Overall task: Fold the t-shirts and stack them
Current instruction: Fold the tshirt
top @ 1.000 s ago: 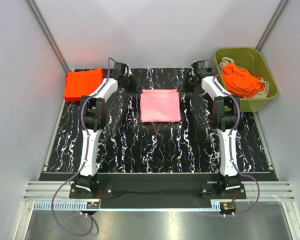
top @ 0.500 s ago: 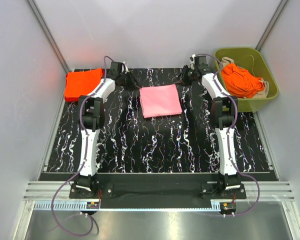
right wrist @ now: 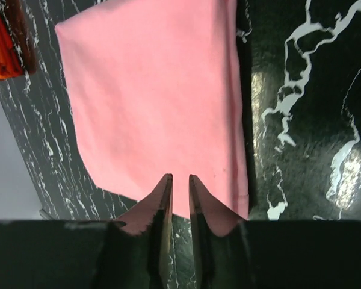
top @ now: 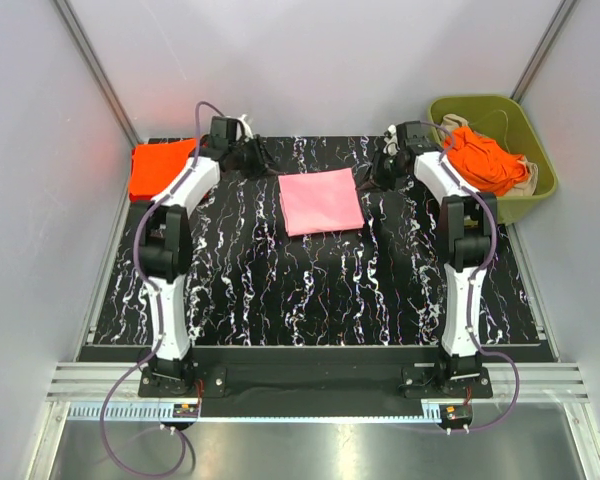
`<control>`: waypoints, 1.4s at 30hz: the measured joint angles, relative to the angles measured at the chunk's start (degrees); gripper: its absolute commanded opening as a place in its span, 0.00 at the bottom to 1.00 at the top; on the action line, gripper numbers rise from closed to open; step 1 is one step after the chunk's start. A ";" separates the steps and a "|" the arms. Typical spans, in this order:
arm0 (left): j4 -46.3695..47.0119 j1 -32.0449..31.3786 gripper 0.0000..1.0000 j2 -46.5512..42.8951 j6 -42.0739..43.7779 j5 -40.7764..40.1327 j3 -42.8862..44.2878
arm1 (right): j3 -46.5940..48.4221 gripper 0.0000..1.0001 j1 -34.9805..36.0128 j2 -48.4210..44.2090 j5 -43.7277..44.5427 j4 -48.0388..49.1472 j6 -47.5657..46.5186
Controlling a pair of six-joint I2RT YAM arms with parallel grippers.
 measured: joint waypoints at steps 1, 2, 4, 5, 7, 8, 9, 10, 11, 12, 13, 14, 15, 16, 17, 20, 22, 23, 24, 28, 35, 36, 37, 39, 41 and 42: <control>0.59 -1.42 0.33 -2.45 0.39 0.00 -1.68 | -1.40 0.21 0.00 -1.18 -0.61 -0.02 -0.17; 0.72 -2.67 0.33 -4.09 0.63 0.02 -2.75 | -2.69 0.20 0.09 -2.14 -1.09 0.37 -0.26; 1.95 -6.03 0.33 -7.21 1.11 0.02 -5.49 | -4.57 0.19 0.20 -3.19 -2.03 1.11 -0.39; 2.43 -7.63 0.33 -8.20 1.36 -0.15 -6.84 | -5.53 0.18 0.33 -3.50 -2.16 1.42 -0.42; 3.69 -10.95 0.33 -8.92 1.73 -0.50 -9.92 | -7.65 0.18 0.70 -3.85 -2.23 1.95 -0.55; 3.93 -12.07 0.33 -8.92 1.88 -0.90 -11.58 | -8.83 0.17 0.96 -3.89 -2.23 2.34 -0.55; 3.96 -12.63 0.33 -8.72 1.95 -1.36 -13.07 | -9.81 0.16 1.18 -3.91 -2.21 2.67 -0.57; 3.96 -12.96 0.33 -8.44 1.99 -2.19 -14.95 | -10.97 0.16 1.46 -3.91 -2.10 2.84 -0.57; 3.85 -12.94 0.33 -8.02 2.10 -3.28 -16.57 | -12.24 0.16 1.75 -3.91 -2.05 3.06 -0.57; 3.61 -12.61 0.32 -7.37 2.16 -4.55 -17.86 | -13.46 0.16 1.99 -3.96 -1.99 3.41 -0.57; 3.45 -12.15 0.32 -6.73 2.21 -5.70 -18.99 | -14.58 0.16 2.23 -3.96 -1.95 3.65 -0.57; 3.30 -11.76 0.32 -6.23 2.21 -6.51 -19.78 | -15.72 0.16 2.36 -3.96 -1.90 4.00 -0.57; 3.17 -11.37 0.32 -5.70 2.25 -7.34 -20.65 | -16.81 0.17 2.51 -3.98 -1.77 4.37 -0.57; 3.15 -10.99 0.32 -5.38 2.29 -8.07 -21.53 | -17.57 0.17 2.62 -4.00 -1.55 4.52 -0.59; 3.13 -10.58 0.32 -5.18 2.32 -8.63 -22.38 | -18.45 0.17 2.67 -4.02 -1.31 4.70 -0.61; 3.89 -10.10 0.32 -5.25 2.34 -9.20 -24.02 | -20.20 0.18 2.78 -4.76 -0.83 5.22 -0.59; 4.46 -10.27 0.33 -5.29 2.45 -9.25 -24.13 | -20.74 0.18 2.82 -5.73 -0.35 5.49 -0.61; 4.52 -10.38 0.33 -5.35 2.56 -9.25 -24.13 | -20.90 0.18 2.82 -6.21 -0.17 5.55 -0.61; 4.48 -10.43 0.34 -5.46 2.69 -9.27 -24.13 | -21.11 0.18 2.82 -6.82 -0.02 5.66 -0.59; 2.23 -10.49 0.36 -7.15 3.45 -9.46 -24.13 | -21.20 0.18 3.17 -9.90 -0.20 5.81 -0.28; -0.13 -9.79 0.39 -17.73 2.71 -9.16 -27.76 | -14.99 0.09 8.33 -9.42 -4.70 7.93 3.56; -0.22 -9.51 0.39 -19.93 2.56 -9.07 -28.79 | -12.76 0.08 9.44 -8.00 -5.97 8.85 4.26; -0.33 -9.16 0.40 -22.01 2.47 -8.83 -29.64 | -10.62 0.07 10.36 -6.36 -7.04 9.60 4.96; -0.11 -8.41 0.41 -25.68 2.38 -8.37 -31.56 | -7.43 0.05 11.98 -3.08 -8.55 11.72 6.23; -0.11 -7.74 0.41 -28.55 2.38 -8.20 -33.42 | -6.23 0.04 13.22 0.07 -9.84 13.51 7.48; -0.09 -7.48 0.41 -29.42 2.36 -8.20 -34.16 | -6.05 0.03 13.55 1.60 -10.25 13.97 8.00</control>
